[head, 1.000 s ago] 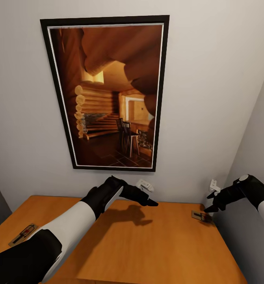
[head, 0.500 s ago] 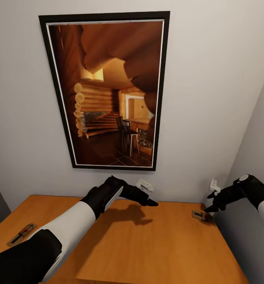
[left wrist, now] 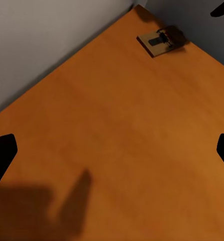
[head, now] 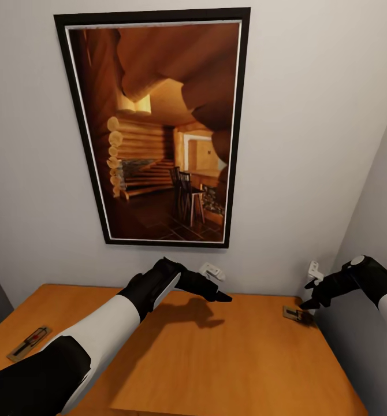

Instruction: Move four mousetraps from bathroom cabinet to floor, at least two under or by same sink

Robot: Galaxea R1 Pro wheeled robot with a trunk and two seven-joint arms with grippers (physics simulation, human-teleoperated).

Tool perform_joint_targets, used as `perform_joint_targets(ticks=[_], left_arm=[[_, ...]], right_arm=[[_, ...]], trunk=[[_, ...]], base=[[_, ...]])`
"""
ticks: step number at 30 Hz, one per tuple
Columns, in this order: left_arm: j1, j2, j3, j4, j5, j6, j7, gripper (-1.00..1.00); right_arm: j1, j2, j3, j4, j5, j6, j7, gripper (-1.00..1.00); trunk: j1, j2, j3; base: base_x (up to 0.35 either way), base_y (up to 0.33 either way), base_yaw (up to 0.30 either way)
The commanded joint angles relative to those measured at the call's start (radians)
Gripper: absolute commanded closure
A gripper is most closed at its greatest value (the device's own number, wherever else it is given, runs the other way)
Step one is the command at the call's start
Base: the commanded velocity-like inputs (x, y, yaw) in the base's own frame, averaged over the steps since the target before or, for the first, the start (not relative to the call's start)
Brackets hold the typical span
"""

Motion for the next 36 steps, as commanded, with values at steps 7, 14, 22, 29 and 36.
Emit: perform_joint_targets(ticks=[7,14,22,29,36], left_arm=[[-0.001,0.0,-0.002,0.0,0.009,0.008,0.002,-1.0],[-0.001,0.0,-0.002,0.0,0.009,0.008,0.001,-1.0],[-0.001,0.0,-0.002,0.0,0.008,0.008,0.0,-1.0],[-0.001,0.0,-0.002,0.0,0.007,0.008,0.0,-1.0],[-0.001,0.0,-0.002,0.0,0.008,0.008,0.0,-1.0]], right_arm=[[-0.001,-0.001,0.002,-0.002,0.0,0.009,-0.003,-1.0],[-0.001,-0.001,0.003,-0.002,0.002,0.008,0.004,-1.0],[-0.001,0.0,0.004,-0.002,0.001,0.009,0.01,-1.0],[-0.001,0.0,0.004,-0.002,0.0,0.011,0.011,-1.0],[-0.001,0.0,0.004,-0.002,-0.001,0.015,0.008,-1.0]], trunk=[[0.027,-0.051,-0.024],[0.031,-0.058,-0.027],[0.031,-0.058,-0.027],[0.031,-0.058,-0.027],[0.031,-0.058,-0.027]], base=[[0.0,0.0,0.0],[0.0,0.0,0.0],[0.0,0.0,0.0],[0.0,0.0,0.0],[0.0,0.0,0.0]])
